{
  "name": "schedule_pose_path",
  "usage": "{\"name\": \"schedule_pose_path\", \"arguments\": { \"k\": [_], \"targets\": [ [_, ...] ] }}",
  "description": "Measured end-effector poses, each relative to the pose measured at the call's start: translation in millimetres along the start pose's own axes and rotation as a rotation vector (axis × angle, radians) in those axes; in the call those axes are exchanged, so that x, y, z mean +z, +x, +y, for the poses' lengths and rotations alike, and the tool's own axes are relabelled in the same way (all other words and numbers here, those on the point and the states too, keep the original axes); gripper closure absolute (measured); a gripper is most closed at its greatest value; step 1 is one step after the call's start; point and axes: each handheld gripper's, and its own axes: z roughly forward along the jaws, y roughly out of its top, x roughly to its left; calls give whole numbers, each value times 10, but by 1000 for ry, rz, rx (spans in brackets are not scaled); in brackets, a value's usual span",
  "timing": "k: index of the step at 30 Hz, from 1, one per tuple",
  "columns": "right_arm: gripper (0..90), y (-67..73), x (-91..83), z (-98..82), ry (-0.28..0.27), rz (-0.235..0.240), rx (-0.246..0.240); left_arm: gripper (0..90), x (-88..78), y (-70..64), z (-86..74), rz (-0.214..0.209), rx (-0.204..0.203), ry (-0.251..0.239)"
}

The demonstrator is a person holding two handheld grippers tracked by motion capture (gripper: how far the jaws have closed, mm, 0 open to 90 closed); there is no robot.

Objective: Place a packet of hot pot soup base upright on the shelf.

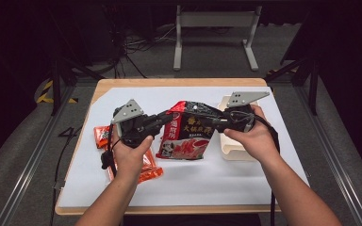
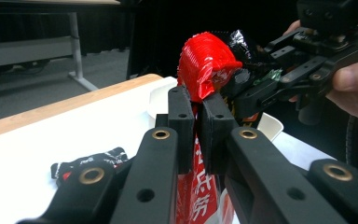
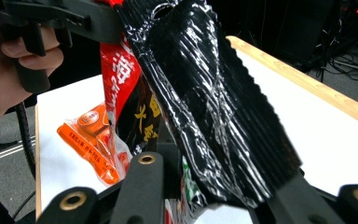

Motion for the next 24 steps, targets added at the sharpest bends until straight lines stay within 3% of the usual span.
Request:
{"name": "schedule_pose_path", "arguments": {
  "k": [9, 13, 24],
  "targets": [
    [771, 23, -50, 120, -2, -1, -14, 761, -15, 69, 1, -10, -22, 0],
    [771, 18, -72, 179, 8, -8, -26, 652, -23, 101, 13, -15, -15, 11],
    [771, -58, -208, 313, 8, -27, -27, 491, -26, 157, -27, 11, 0, 83]
  ]
}}
